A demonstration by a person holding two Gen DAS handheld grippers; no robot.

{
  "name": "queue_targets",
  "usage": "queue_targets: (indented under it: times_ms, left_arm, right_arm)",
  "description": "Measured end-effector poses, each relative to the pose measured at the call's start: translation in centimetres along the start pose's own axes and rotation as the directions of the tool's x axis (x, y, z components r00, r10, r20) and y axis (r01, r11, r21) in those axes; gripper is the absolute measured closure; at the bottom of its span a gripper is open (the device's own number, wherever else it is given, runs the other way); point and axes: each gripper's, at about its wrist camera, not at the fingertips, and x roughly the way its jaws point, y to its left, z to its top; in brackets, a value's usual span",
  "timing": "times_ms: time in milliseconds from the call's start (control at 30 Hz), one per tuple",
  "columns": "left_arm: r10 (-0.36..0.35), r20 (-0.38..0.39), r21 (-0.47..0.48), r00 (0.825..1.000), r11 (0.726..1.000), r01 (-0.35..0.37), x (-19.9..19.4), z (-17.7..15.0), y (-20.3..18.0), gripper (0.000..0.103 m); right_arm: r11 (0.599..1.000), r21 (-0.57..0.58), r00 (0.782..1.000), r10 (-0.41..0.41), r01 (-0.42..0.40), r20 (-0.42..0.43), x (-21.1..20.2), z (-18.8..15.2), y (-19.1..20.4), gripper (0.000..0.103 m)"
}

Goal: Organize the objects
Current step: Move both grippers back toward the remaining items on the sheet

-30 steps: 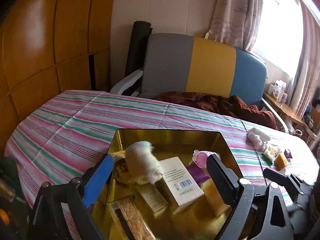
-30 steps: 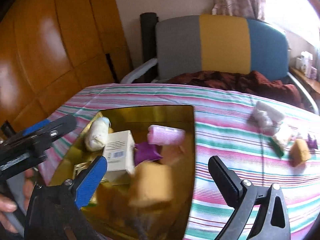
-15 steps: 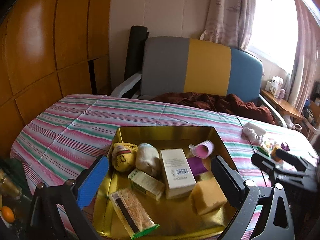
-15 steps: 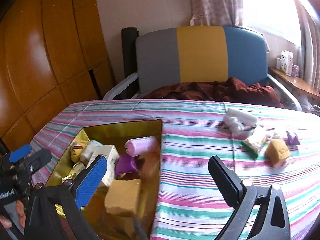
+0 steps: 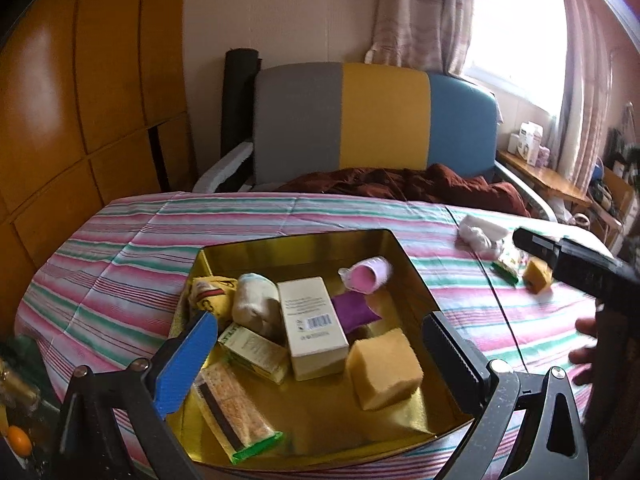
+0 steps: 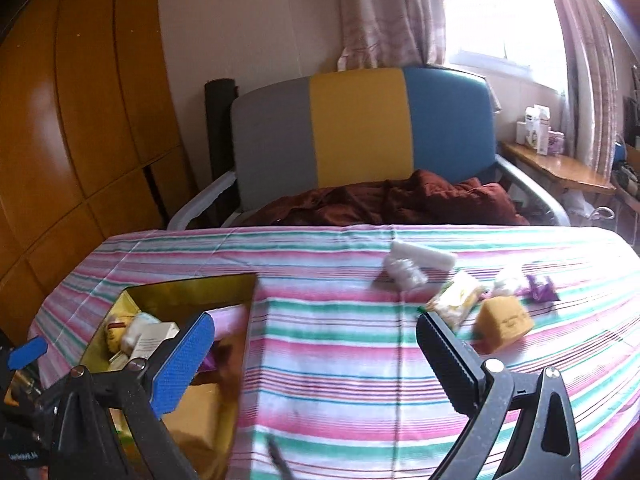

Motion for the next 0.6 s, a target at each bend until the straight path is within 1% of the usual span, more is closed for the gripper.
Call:
queue_targets:
  times_ms: [233,333,433,600]
  left_arm:
    - [-0.01,-0.037,0.049,0.999,0.999,0.012,0.8,-0.5,-2.0,0.0]
    - [-0.005,-0.048,0.067,0.999,0.998,0.008,1.1,-0.6,-2.6,0.0]
    - [-0.008,-0.056,0.079,0.998,0.997,0.013,1.3,-0.8,-3.1,0.0]
    - [-0.005,-0.054,0.104,0.999,0.995,0.01,1.4,-1.0,-3.9,0.0]
  right_arm:
    - [0.998,0.009,0.998,-0.063,0.062,0.021,-0.5,1.4,-3.0,0.0]
    - [0.996,0.009,0.995,-0.091,0.091,0.03,-0.6,2.2,-4.5,0.0]
    - [0.993,0.011,0.992,-0.122,0.122,0.044,-0.7,3.2,-6.2,0.0]
    - [0.981,0.005,0.979,-0.193,0.193,0.066,0.1,4.7,-9.6,0.0]
